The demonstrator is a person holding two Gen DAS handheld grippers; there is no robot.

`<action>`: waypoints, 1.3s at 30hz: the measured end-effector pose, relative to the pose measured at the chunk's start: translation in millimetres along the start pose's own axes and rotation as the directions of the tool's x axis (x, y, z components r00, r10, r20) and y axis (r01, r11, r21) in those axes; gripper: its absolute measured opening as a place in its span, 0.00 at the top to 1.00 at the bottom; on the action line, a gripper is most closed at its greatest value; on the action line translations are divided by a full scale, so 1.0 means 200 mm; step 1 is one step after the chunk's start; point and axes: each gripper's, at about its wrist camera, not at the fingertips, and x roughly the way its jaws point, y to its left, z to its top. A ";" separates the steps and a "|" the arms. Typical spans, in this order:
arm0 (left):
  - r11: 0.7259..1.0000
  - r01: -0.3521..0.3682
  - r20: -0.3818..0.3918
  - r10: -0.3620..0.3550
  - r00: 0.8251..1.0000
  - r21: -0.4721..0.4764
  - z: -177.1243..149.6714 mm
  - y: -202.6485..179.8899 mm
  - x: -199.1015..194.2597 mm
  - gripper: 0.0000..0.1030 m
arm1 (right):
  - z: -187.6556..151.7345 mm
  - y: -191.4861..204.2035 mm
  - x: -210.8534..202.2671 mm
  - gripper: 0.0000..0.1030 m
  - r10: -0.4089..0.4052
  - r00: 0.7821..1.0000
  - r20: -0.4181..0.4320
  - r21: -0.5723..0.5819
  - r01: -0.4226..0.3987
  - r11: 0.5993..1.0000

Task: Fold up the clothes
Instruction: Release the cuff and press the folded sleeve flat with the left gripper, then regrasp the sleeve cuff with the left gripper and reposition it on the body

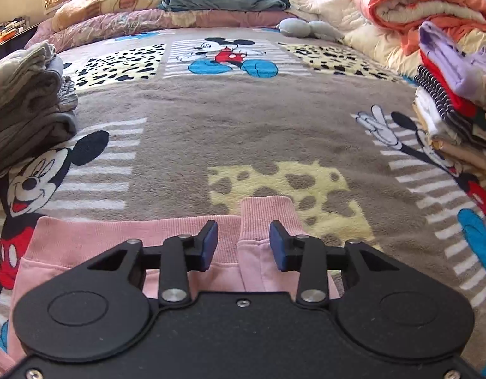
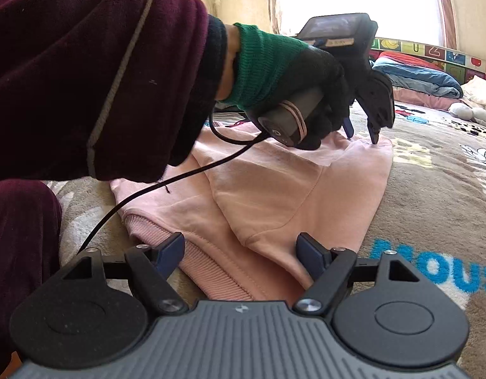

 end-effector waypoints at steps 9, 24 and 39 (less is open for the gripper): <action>0.984 0.018 0.107 0.001 0.994 -0.176 -0.18 0.32 -0.53 0.56 | 0.02 0.02 -0.04 0.25 -0.002 1.000 0.019 -0.015 0.002 1.000; 0.733 0.081 0.139 0.018 0.990 -0.675 -0.72 0.99 -0.88 0.52 | 0.04 0.01 -0.08 0.26 -0.019 1.000 0.023 -0.002 0.019 1.000; 0.726 0.124 0.127 -0.051 0.991 -0.677 -0.77 0.95 -0.73 0.60 | 0.01 -0.02 -0.04 0.25 0.010 0.999 -0.047 0.055 -0.007 0.998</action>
